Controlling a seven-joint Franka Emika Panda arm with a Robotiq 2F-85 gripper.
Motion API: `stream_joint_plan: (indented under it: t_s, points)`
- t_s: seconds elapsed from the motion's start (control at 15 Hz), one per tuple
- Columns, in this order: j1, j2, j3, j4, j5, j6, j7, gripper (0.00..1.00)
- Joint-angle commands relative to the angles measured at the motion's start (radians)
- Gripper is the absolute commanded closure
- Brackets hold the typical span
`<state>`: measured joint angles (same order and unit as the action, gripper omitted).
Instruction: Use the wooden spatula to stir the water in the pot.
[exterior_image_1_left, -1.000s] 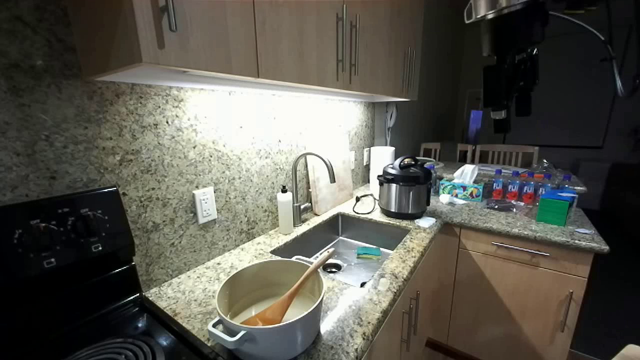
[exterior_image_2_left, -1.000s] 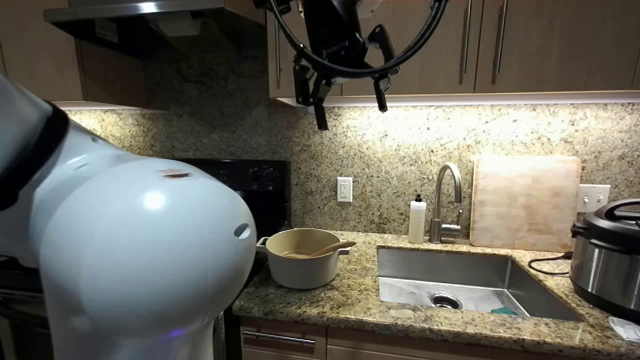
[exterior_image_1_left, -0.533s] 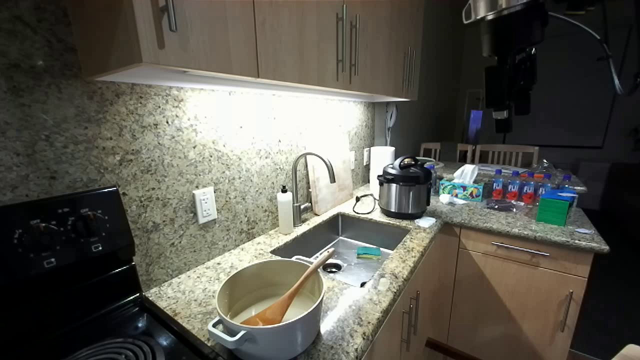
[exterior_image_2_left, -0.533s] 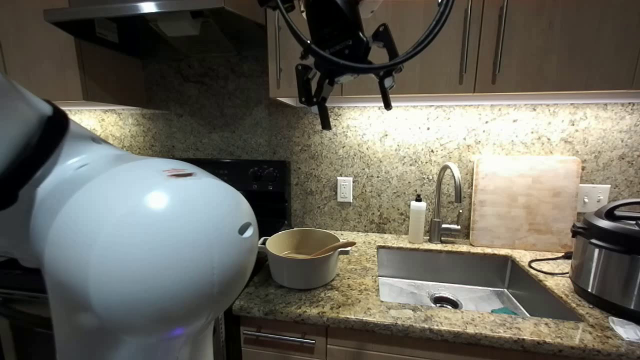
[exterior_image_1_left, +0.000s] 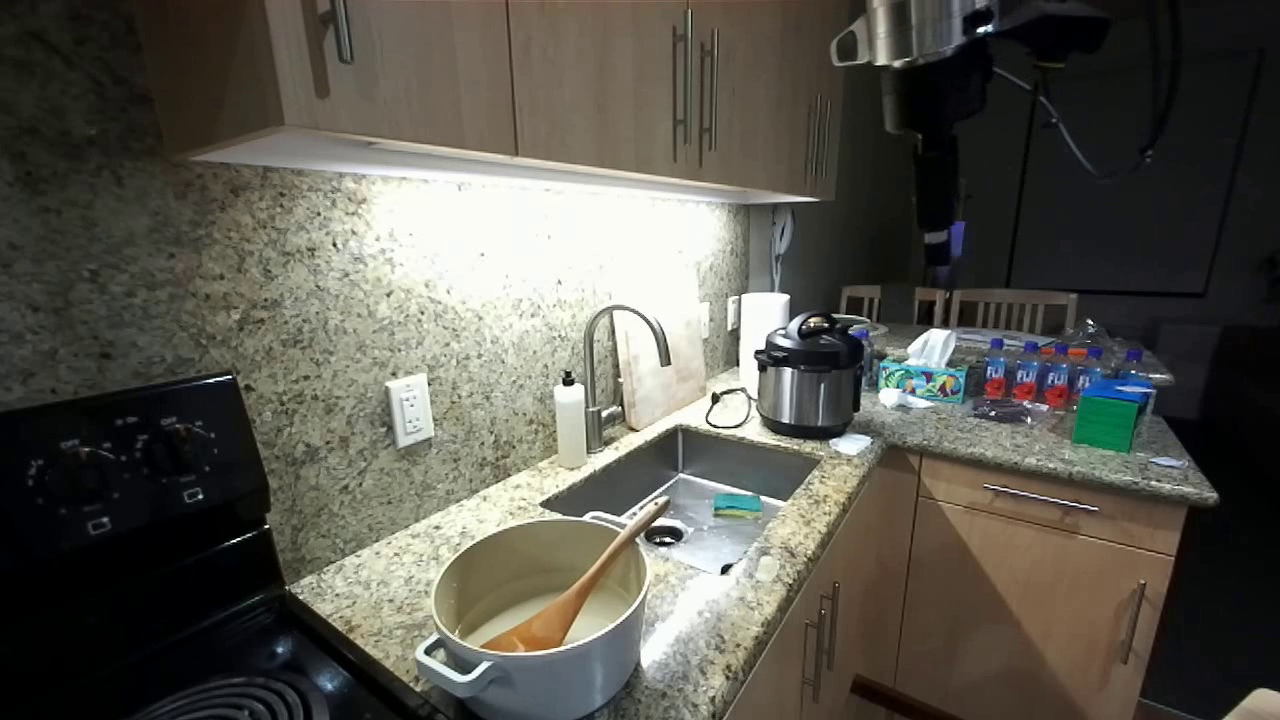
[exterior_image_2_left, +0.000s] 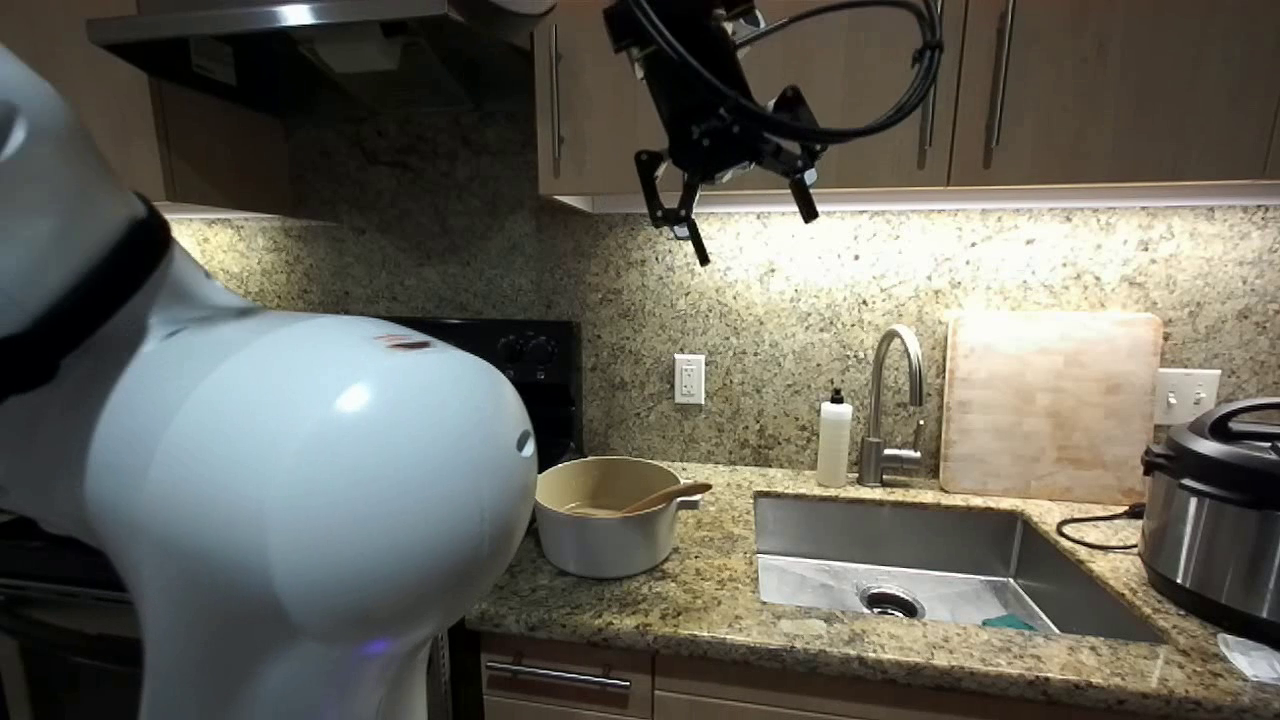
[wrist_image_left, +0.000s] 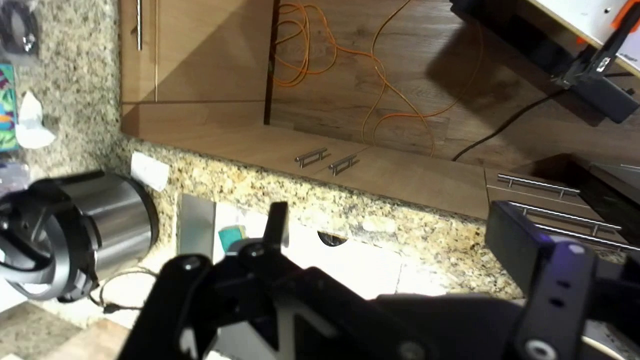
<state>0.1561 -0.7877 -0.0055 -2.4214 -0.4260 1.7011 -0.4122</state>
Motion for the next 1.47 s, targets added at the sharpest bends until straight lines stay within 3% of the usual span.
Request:
stream_joint_plan:
  t_s: [0.0,0.47,0.8,0.87,0.93,1.4]
  points:
    - [0.059,0.132,-0.013,0.064,-0.011,0.093,-0.118,0.0]
    - [0.14,0.377,0.029,0.08,0.015,0.371,-0.272,0.0]
    - [0.12,0.538,0.086,0.098,-0.055,0.627,-0.371,0.0]
    - [0.125,0.559,0.088,0.101,-0.04,0.648,-0.414,0.0]
    - [0.11,0.518,0.104,0.083,-0.015,0.601,-0.344,0.0]
    - [0.095,0.53,0.12,0.102,-0.032,0.589,-0.344,0.0]
